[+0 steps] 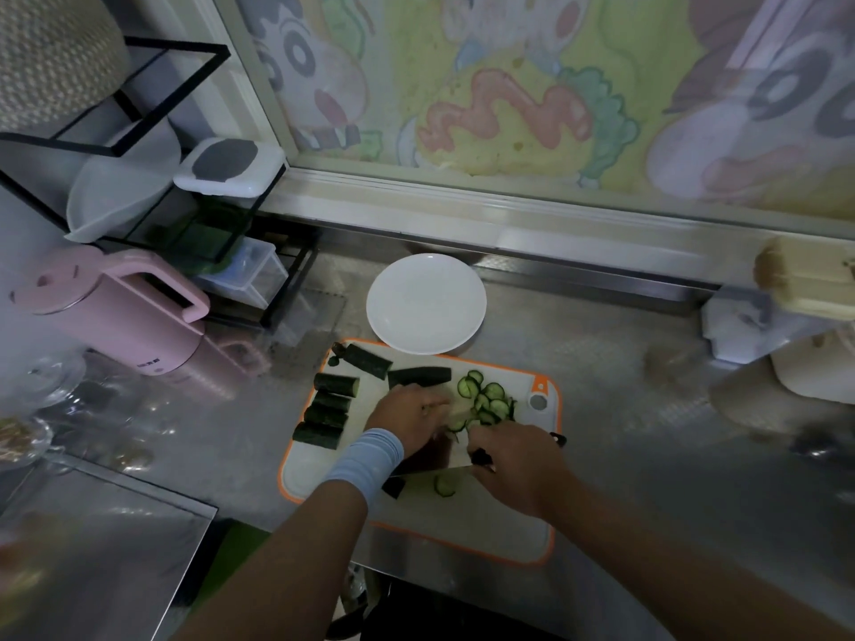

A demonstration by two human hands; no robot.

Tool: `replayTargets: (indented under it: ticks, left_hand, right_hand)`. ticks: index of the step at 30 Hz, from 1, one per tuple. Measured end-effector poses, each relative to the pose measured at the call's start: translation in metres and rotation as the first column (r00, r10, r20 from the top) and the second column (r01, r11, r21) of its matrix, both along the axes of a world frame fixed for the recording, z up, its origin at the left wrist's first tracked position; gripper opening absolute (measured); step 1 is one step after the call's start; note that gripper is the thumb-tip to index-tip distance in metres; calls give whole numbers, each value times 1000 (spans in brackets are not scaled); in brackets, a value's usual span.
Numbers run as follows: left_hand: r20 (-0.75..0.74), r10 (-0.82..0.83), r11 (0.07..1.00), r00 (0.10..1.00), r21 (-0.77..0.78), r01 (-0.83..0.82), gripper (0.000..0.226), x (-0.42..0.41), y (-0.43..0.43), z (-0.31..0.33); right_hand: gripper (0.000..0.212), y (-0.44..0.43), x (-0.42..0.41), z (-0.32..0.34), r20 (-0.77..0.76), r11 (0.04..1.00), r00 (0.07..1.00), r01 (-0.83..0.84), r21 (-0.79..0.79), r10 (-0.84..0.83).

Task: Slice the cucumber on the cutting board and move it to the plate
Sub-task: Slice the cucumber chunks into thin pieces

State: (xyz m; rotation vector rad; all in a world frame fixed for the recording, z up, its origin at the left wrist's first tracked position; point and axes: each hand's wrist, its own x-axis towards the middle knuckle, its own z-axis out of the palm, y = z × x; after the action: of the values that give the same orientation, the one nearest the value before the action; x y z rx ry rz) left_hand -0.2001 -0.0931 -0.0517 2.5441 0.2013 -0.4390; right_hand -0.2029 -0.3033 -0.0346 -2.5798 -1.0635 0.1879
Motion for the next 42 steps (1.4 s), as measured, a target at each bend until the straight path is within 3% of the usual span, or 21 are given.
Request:
replayTargets:
  ticks: [4,7,11,14,18,20,23,27,31,34,39,42]
  left_hand:
    - [-19,-103,994,994,37,104,35,-1,-9,3]
    - [-9,-29,994,1000,108,30,28,2,-9,2]
    - [-46,43,994,998,-98,-47,30,-1,-10,3]
    - [-74,4,998,997,-66,-9,28,-3,-14,2]
    - [-43,125,992,991,18,-124,28,-5,-6,2]
    - [-48,155,982,987,-99,-159,31,-10,0,5]
    - [-91,16,986,996,-165,-31,37,-18,5,7]
    - [-21,204,979,979,8,-204,27,-18,6,6]
    - [1,255,963,967,-87,-254,27,-22,18,3]
    - [-101,251,961,963,-93,-261,33,-30,31,3]
    - [-231,310,950,922,98,-295,38,-26,48,9]
    - [-277,267,957,923,-33,-287,58,-27,49,7]
  right_hand:
    - [18,1,0,0,0,1000,1000,-14,-1,14]
    - [23,1,-1,1,37,999,999,-37,-19,38]
    - [23,1,-2,4,58,999,997,-52,-4,52]
    - [21,5,-2,2,40,997,997,-73,1,73]
    - [20,4,0,1,21,997,996,-81,-18,81]
    - [20,4,1,1,21,998,997,-71,2,71]
    - [19,5,2,3,14,998,998,-62,6,62]
    - [17,7,2,3,13,997,997,-76,-7,76]
    - [15,8,4,3,-9,997,997,-80,-6,80]
    - [14,9,5,4,3,998,998,-67,-2,67]
    - [12,9,5,7,21,997,997,-80,2,80]
    - [13,10,7,9,36,998,998,-59,-8,59]
